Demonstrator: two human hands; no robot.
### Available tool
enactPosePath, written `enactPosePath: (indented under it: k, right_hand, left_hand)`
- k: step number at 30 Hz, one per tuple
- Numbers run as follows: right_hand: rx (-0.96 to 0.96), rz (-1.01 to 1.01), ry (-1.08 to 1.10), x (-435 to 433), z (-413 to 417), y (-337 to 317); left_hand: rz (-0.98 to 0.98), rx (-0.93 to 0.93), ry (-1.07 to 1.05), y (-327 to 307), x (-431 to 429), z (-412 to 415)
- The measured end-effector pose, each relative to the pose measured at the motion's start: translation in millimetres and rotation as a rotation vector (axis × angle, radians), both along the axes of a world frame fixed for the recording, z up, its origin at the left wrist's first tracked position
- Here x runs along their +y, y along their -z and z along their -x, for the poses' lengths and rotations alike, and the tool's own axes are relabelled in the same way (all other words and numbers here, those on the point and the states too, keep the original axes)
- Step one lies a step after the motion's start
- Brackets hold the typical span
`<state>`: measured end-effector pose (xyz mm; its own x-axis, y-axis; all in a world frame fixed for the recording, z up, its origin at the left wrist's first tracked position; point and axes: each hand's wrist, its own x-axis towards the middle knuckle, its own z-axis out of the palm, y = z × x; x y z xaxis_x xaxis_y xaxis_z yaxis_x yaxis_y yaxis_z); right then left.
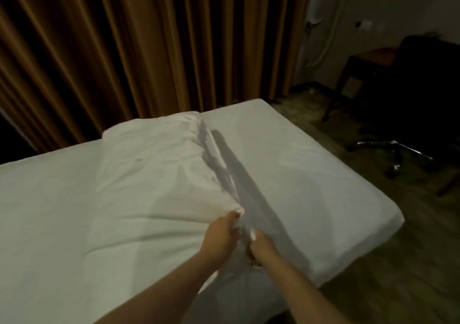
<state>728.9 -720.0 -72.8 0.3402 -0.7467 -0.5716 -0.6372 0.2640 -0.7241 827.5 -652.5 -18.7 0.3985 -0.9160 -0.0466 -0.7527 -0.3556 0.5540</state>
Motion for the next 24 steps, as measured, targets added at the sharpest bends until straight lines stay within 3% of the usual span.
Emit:
enactPosePath:
  k: [4, 7, 8, 12, 15, 18, 20, 24]
  right_hand:
    - [-0.194, -0.24, 0.001, 5.9, 6.8, -15.3]
    - [-0.462, -0.568, -0.001, -6.1, 10.6, -54.0]
    - [-0.473, -0.615, -0.018, -11.7, 10.5, -62.6]
    - [-0.2, -0.428, -0.212, -19.2, -13.3, -66.2]
    - [-0.096, -0.29, -0.274, -8.1, -40.4, -59.1]
    - [-0.27, -0.365, -0.192, -2.4, -63.1, -67.8]
    - [-0.467, -0.522, -0.12, 0.2, -82.2, -89.3]
    - [-0.773, -0.707, -0.11, 13.2, -127.9, -152.9]
  left_hand:
    - [0.089, 0.064, -0.082, 16.4, 7.0, 9.8]
    - [0.131, 0.104, -0.136, 2.5, 3.4, 15.6]
    - [0.133, 0.137, -0.14, -2.9, 4.4, 19.3]
    - [0.06, 0.242, -0.043, 7.3, 28.1, 27.6]
    - [0.075, -0.163, -0.04, 38.0, 59.4, 18.1]
    - [0.134, -0.317, -0.241, 38.4, 87.5, -2.4]
    - [0.101, -0.385, -0.435, 37.9, 109.1, -26.4]
    - [-0.044, -0.227, -0.824, 40.2, 146.6, -68.9]
